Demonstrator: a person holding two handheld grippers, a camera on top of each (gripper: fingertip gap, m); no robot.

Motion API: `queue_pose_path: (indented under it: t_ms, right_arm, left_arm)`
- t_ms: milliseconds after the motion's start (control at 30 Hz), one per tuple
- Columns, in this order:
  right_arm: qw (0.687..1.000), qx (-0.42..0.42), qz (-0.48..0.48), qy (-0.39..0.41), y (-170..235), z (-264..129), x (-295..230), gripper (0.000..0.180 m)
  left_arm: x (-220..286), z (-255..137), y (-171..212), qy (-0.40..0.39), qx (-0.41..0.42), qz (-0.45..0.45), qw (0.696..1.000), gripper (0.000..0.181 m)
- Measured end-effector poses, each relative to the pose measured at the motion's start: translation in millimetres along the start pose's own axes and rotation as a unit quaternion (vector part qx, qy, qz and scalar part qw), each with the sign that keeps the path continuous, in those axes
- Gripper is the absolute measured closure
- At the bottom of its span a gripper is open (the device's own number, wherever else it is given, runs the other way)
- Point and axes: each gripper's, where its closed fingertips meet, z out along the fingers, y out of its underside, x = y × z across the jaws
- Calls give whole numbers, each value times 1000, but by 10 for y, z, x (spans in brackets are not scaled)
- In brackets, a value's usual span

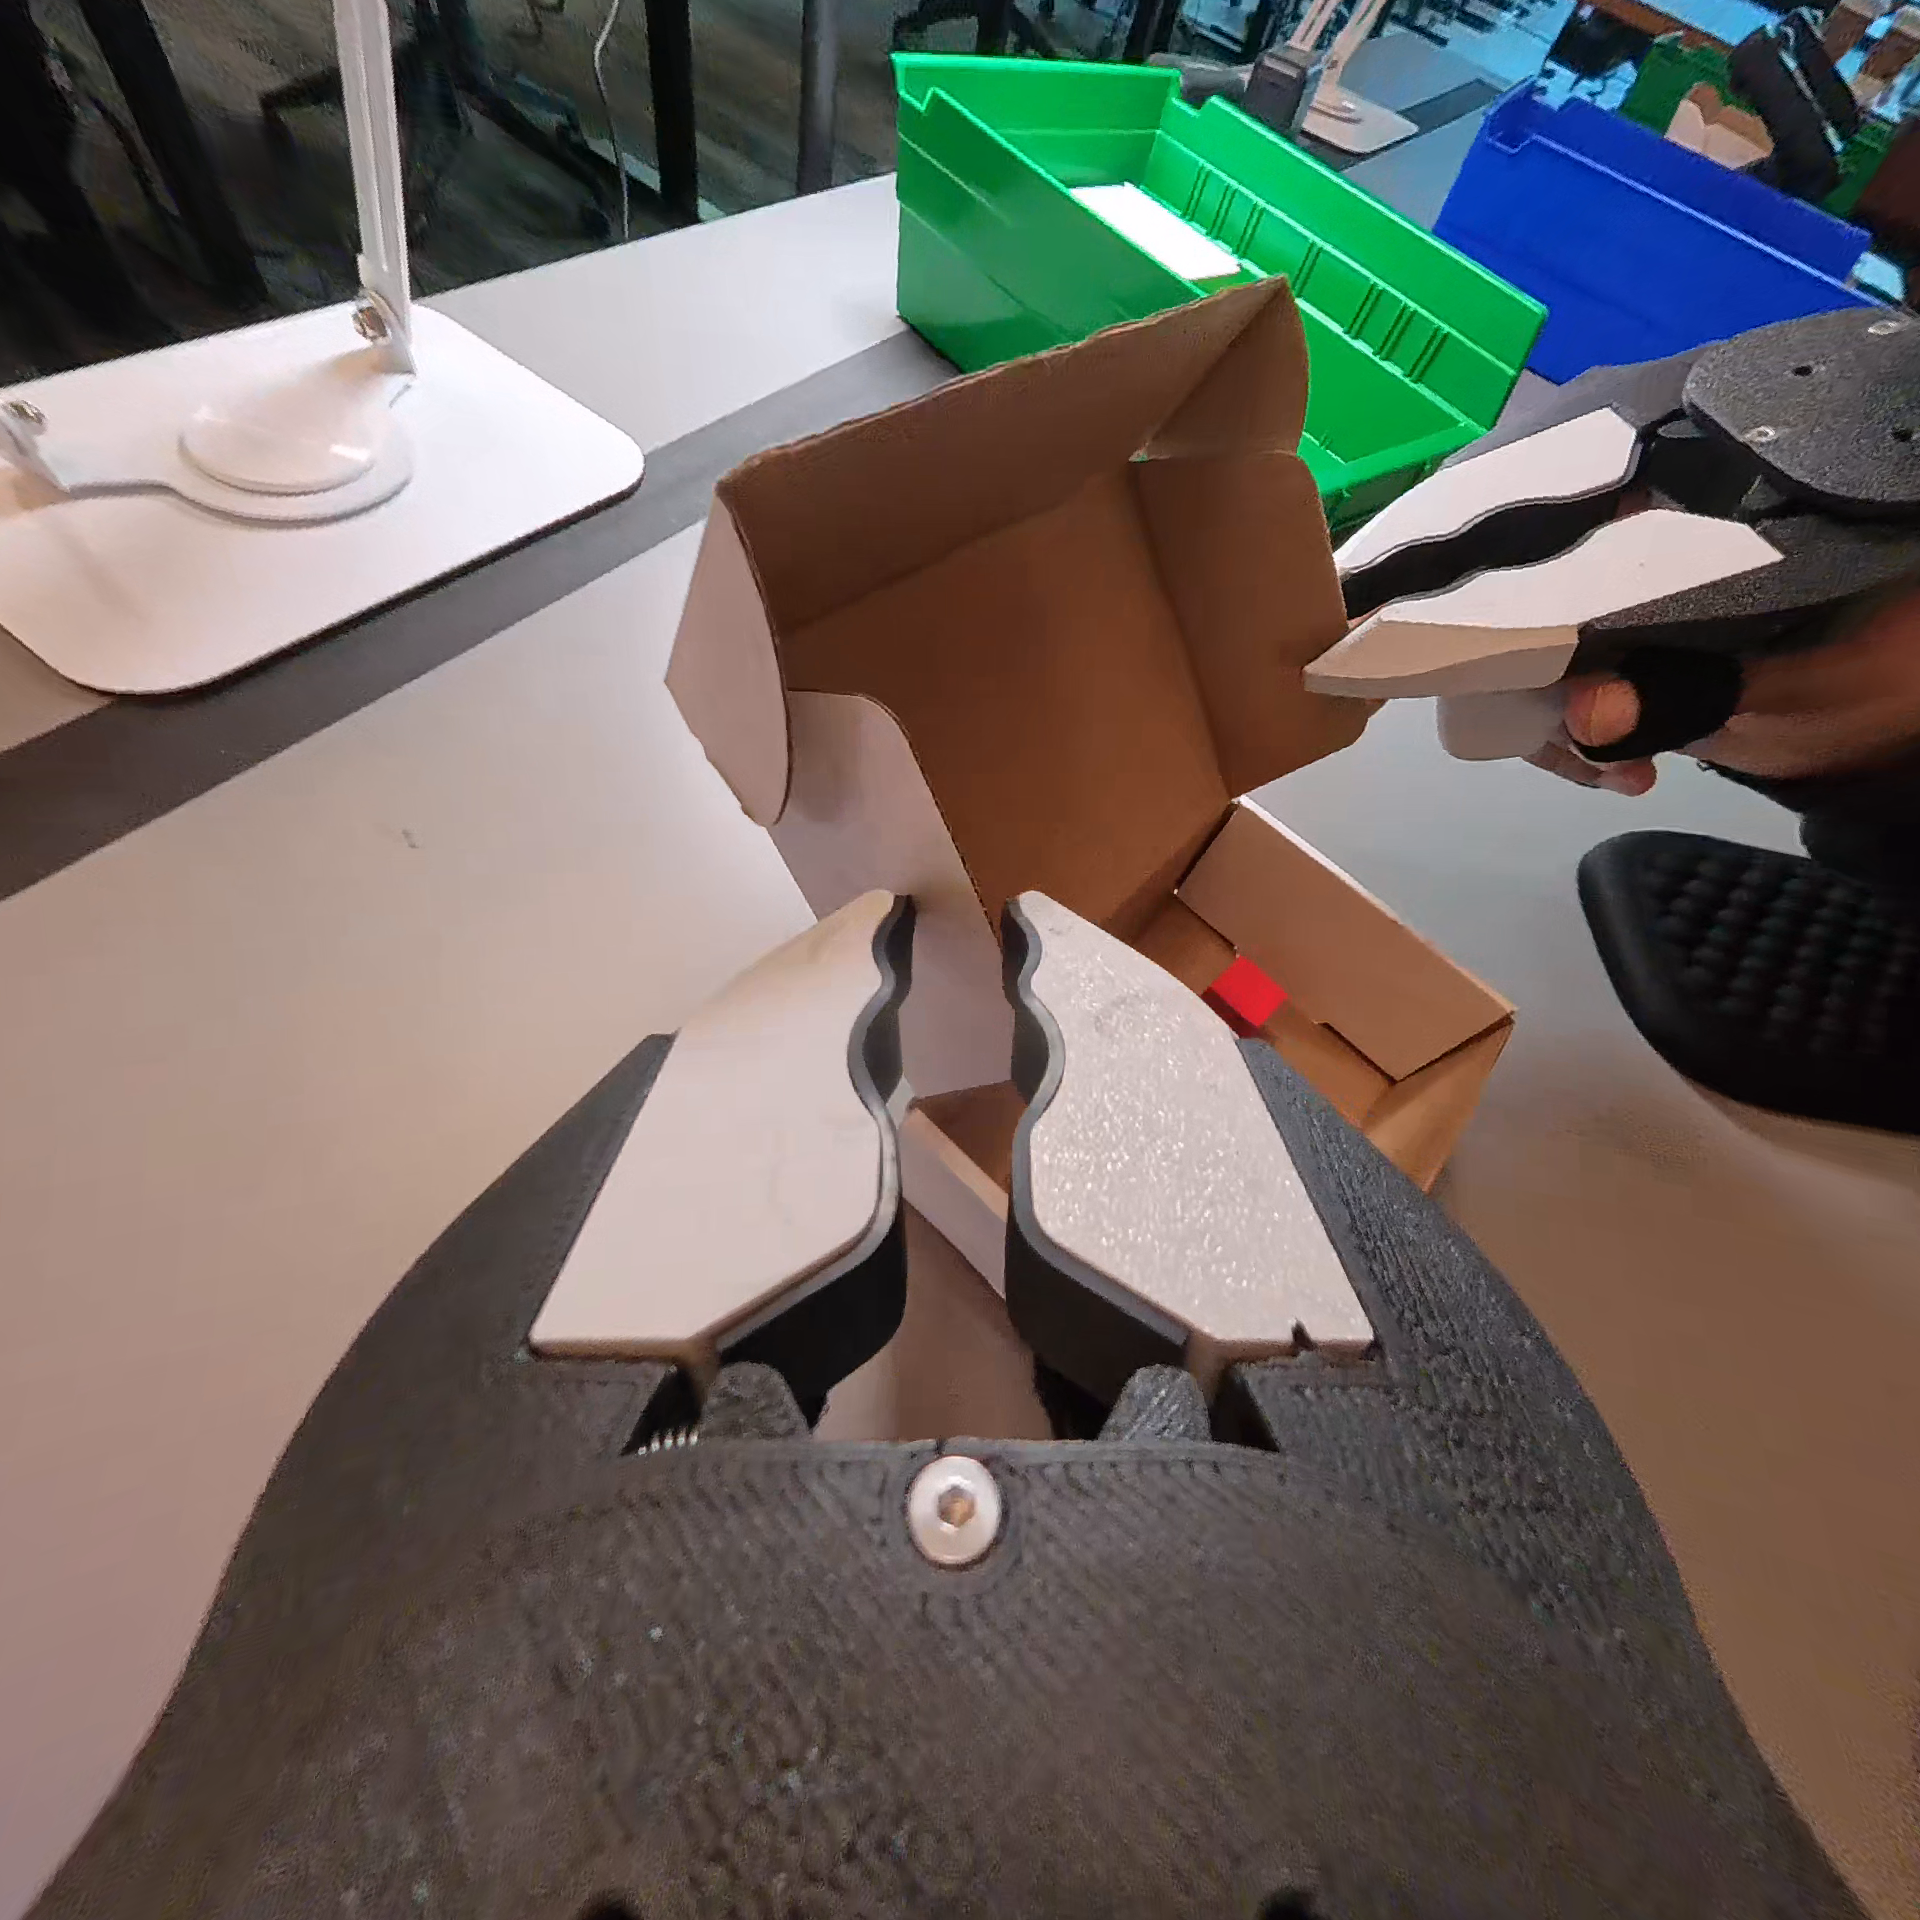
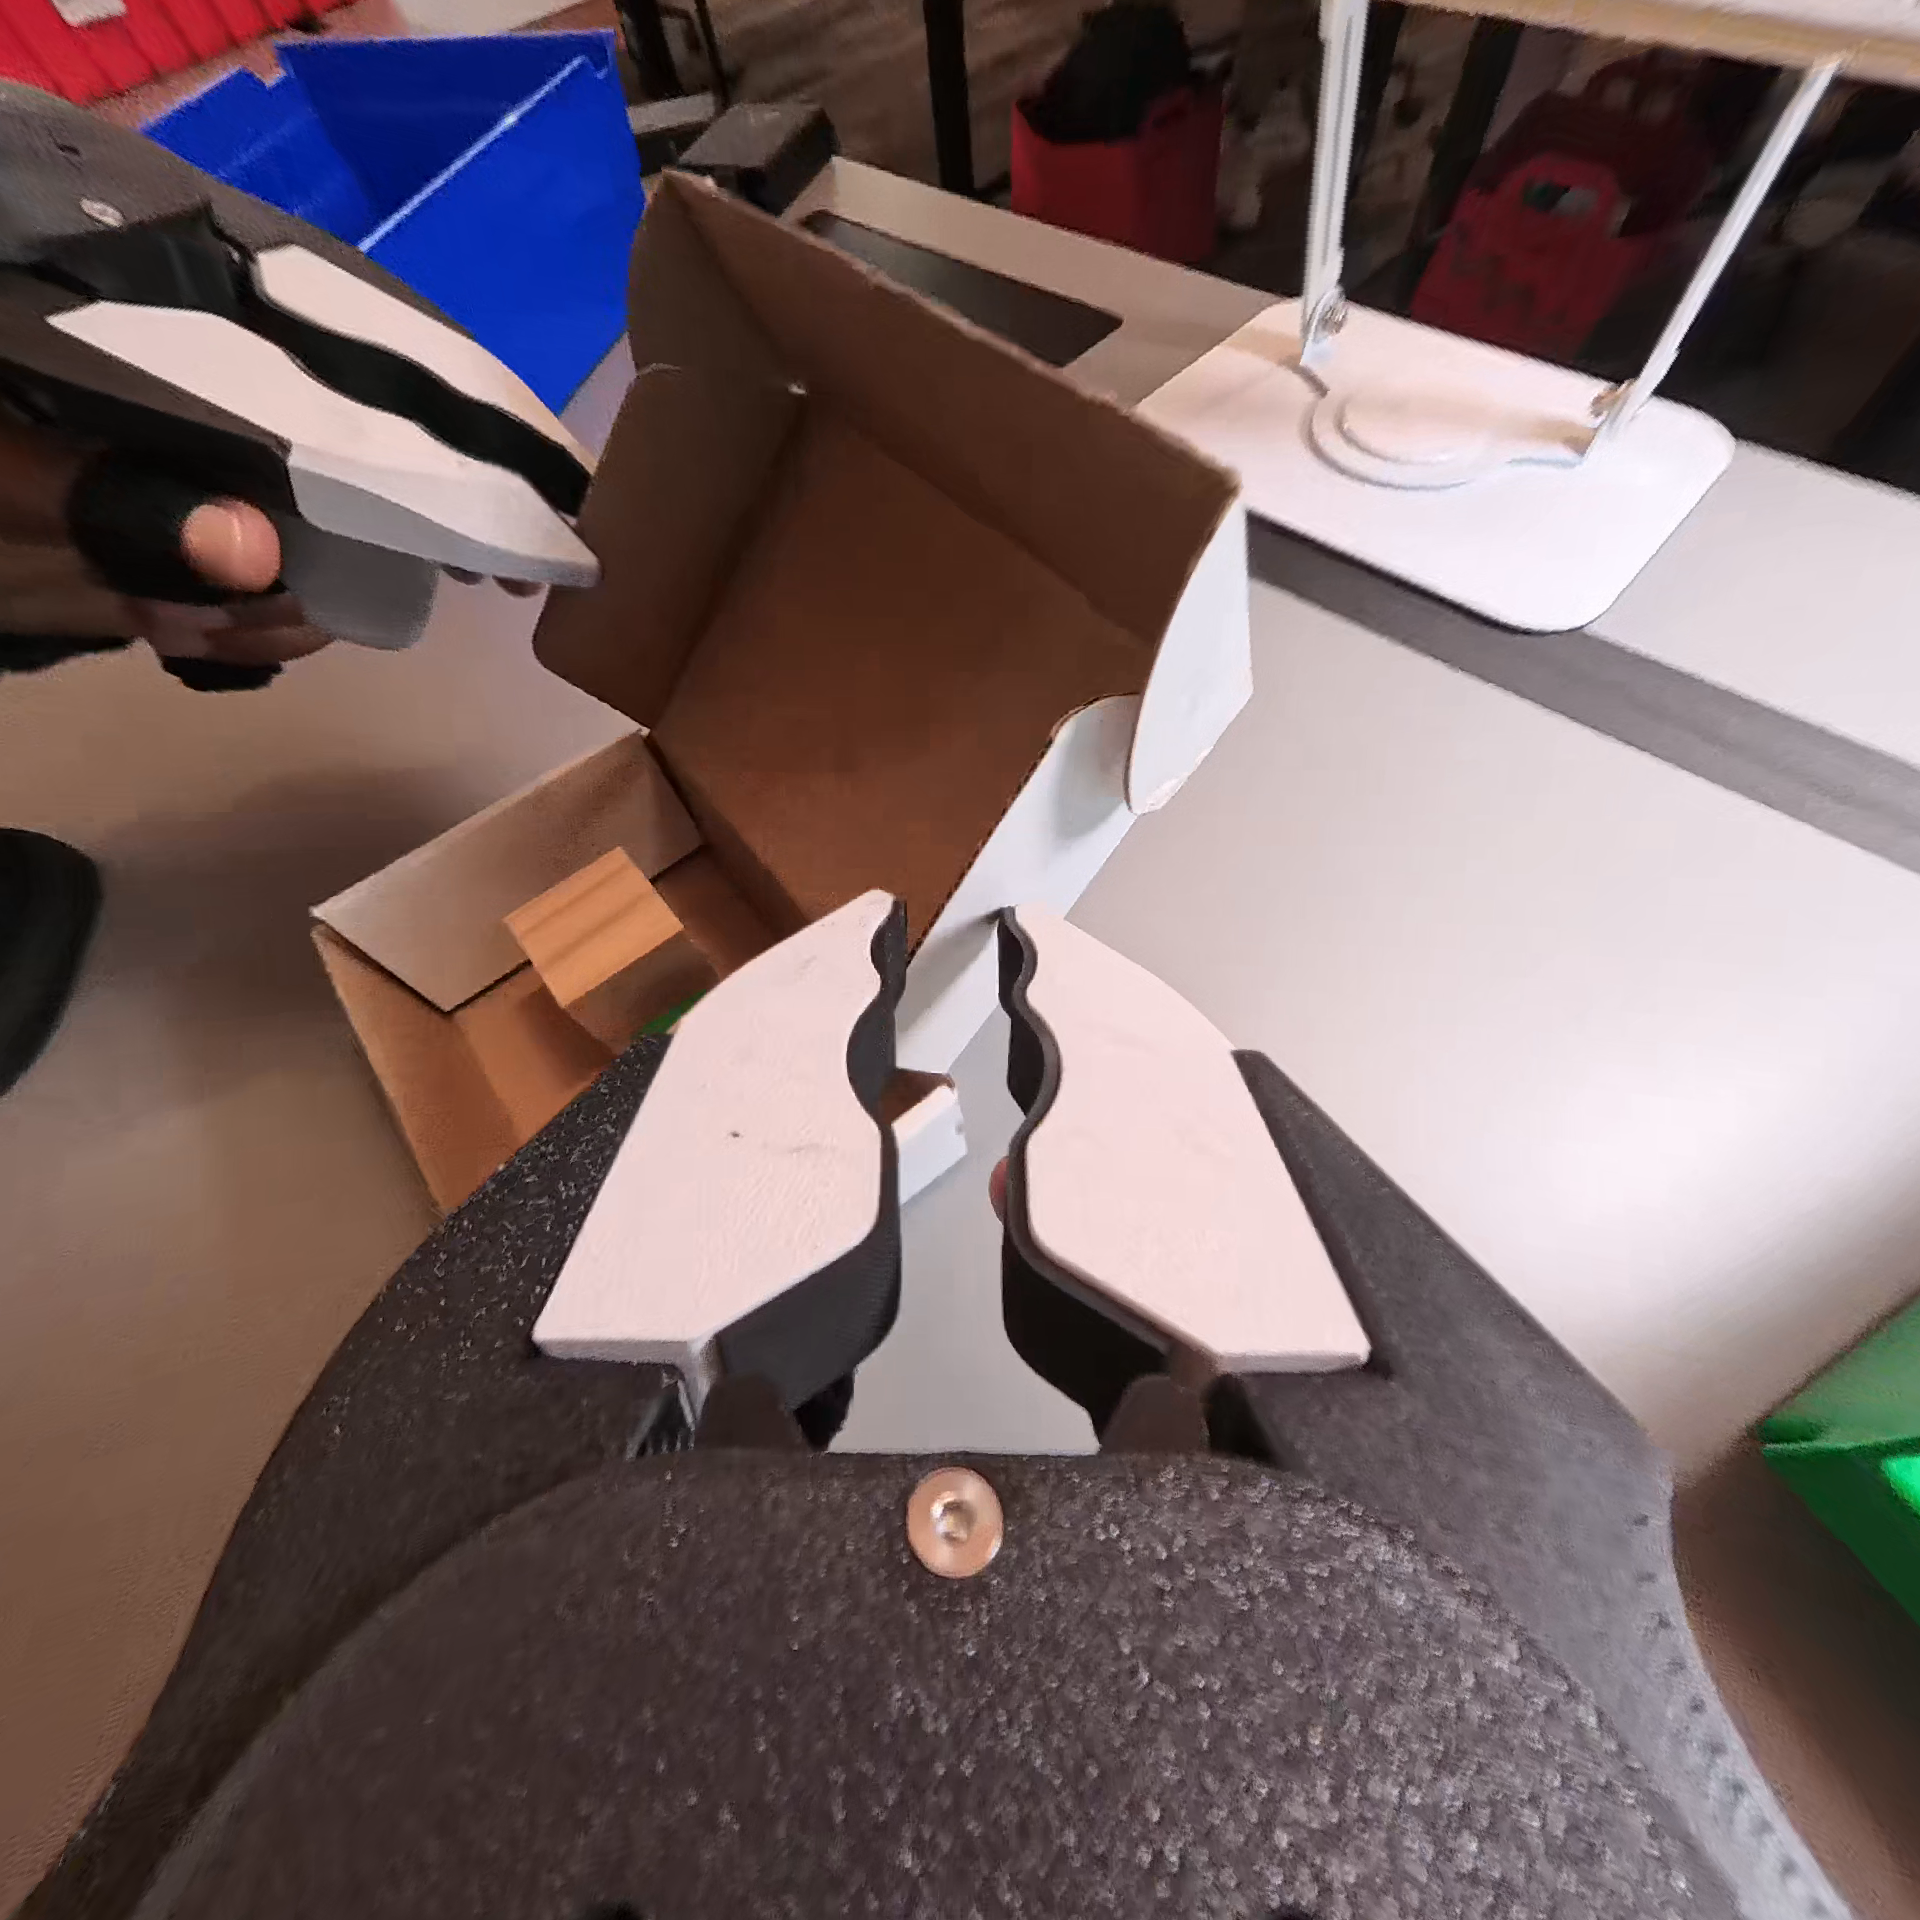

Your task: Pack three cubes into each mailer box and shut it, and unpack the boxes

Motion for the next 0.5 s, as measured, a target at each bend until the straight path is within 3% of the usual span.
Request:
queue_pose_path:
  t_ms: [200,500]
  right_arm:
    - [997,46,-67,-19,145,-198,-246,164]
    - [994,-26,-85,-62,723,-223,-520,163]
  left_arm:
    - [284,-176,174,0,18,89,996,167]
    - [577,-184,829,30,-75,198,977,164]
